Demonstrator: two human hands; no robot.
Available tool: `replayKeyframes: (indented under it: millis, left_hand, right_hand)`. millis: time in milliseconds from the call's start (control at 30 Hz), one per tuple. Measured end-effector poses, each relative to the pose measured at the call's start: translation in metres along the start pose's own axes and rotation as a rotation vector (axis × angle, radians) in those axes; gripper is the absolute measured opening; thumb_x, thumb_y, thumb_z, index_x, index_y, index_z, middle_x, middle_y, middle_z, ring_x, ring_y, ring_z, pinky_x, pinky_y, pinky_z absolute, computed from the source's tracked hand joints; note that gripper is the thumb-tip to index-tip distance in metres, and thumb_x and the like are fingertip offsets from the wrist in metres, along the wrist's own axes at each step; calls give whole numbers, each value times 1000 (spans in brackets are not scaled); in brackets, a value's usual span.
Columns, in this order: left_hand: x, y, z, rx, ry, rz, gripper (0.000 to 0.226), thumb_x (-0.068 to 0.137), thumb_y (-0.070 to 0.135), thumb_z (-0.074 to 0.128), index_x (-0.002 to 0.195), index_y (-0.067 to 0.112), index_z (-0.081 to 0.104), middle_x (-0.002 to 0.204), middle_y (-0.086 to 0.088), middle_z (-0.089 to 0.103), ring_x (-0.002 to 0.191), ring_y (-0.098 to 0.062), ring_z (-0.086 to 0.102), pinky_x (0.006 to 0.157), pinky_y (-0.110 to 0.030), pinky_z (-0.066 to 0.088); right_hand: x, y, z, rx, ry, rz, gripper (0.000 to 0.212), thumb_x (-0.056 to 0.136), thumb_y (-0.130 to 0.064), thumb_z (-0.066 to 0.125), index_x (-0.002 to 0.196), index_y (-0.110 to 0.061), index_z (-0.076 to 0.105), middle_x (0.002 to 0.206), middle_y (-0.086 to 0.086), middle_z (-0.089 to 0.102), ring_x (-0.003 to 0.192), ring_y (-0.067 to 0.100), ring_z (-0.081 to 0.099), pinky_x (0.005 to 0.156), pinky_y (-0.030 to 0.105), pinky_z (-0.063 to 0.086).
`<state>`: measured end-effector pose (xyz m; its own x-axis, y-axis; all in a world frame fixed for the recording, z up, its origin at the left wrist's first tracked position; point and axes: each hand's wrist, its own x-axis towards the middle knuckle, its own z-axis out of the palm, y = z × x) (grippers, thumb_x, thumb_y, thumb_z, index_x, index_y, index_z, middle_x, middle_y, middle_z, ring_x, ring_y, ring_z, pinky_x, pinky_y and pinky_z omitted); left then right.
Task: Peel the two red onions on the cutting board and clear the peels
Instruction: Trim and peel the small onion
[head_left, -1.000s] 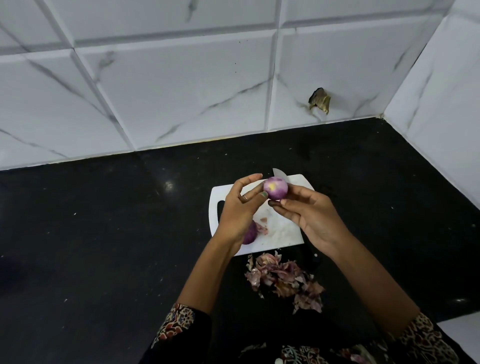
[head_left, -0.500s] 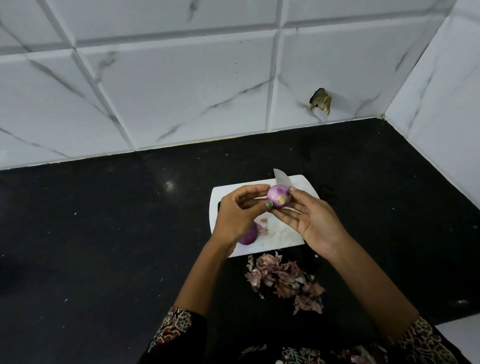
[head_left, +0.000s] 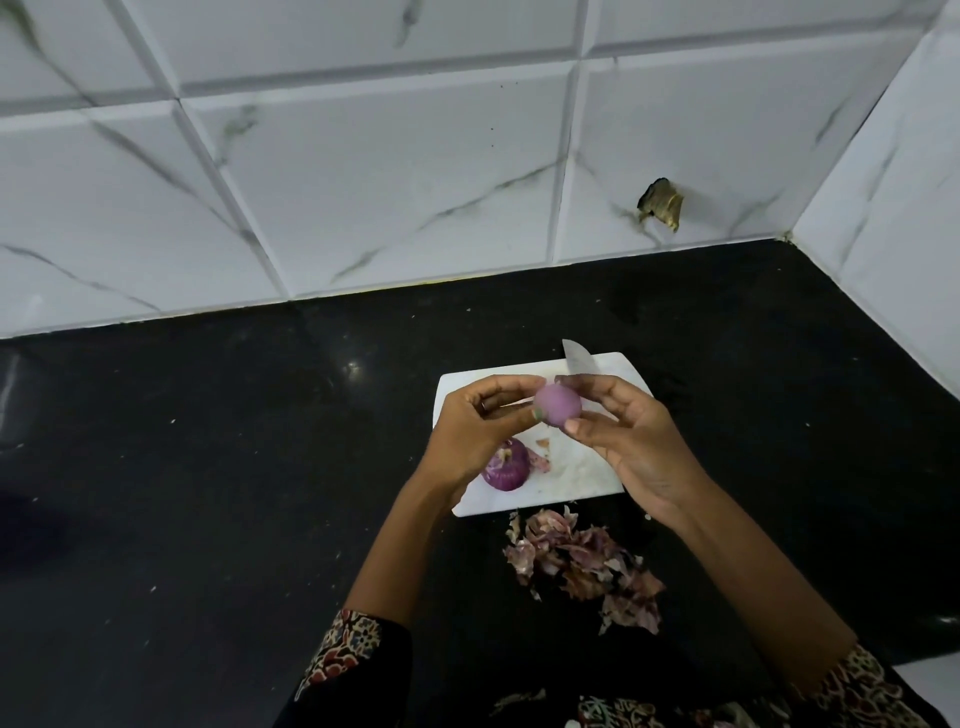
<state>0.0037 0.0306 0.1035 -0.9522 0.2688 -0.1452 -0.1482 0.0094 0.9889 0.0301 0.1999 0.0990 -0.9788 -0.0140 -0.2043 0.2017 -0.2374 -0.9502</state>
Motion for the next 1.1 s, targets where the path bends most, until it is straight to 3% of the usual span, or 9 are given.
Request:
replayKeyframes:
  millis: [100,200,333,433,567,600,733,967,1100]
  left_hand:
    - [-1,0,-4,29,-30,-19,35,84,-3,65,119,4,62,107,-1,69,82,1,69,61,-19,55]
    - [-3,3,-5,32,-45,-33,38,85,-9,62,121,1,61,108,-4,67,76,2,68,71,-29,47]
    - [-5,5,-6,41,-58,-47,43,83,-13,61,123,1,60,112,-6,67,80,-1,70,73,-28,43]
    - [-4,5,-7,61,-74,-39,45,82,-15,61,123,2,60,111,-7,67,83,-2,70,63,-24,53]
    - [-4,2,-11,69,-78,-42,44,82,-15,62,122,5,61,109,-3,68,85,-3,69,58,-27,55]
    - [-3,0,-13,83,-84,-37,44,82,-14,62,121,6,62,109,1,68,87,-3,69,56,-22,56]
    - [16,8,-27,128,-81,43,41,83,-12,61,120,7,63,115,-1,68,100,-9,67,84,-26,56]
    - [56,6,-43,198,60,91,42,83,-11,62,123,4,61,113,-8,67,100,-16,66,87,-24,54]
    - [68,-36,-40,285,113,15,39,82,-8,66,119,5,64,116,-10,67,102,-20,66,89,-26,54]
  right_hand:
    - [0,0,2,-49,-20,-64,44,76,17,61,107,-14,63,115,4,67,103,21,66,85,26,54]
    - [1,0,3,-73,-28,-96,43,76,17,62,107,-13,62,112,2,68,103,18,66,83,25,55]
    - [1,1,4,-60,-25,-116,44,75,16,64,110,-11,60,111,4,68,102,18,66,77,23,55]
    - [2,2,4,-92,-15,-124,47,75,15,64,113,-13,59,114,3,65,102,16,66,74,21,54]
    - [2,4,3,-139,-32,-74,51,76,9,68,119,-17,59,115,0,66,102,14,66,77,21,53]
    - [2,5,4,-160,-31,-64,52,75,8,69,119,-17,59,115,0,66,102,13,66,79,21,53]
    - [19,-4,18,-324,25,-151,46,73,2,75,113,-16,61,120,-1,58,97,9,66,77,19,54]
    - [78,-9,34,-490,-10,-212,45,75,-1,74,118,-10,61,111,4,66,101,15,63,86,25,53]
    - [98,30,31,-619,-21,-89,43,76,-2,73,116,-12,61,111,2,63,96,14,62,78,21,52]
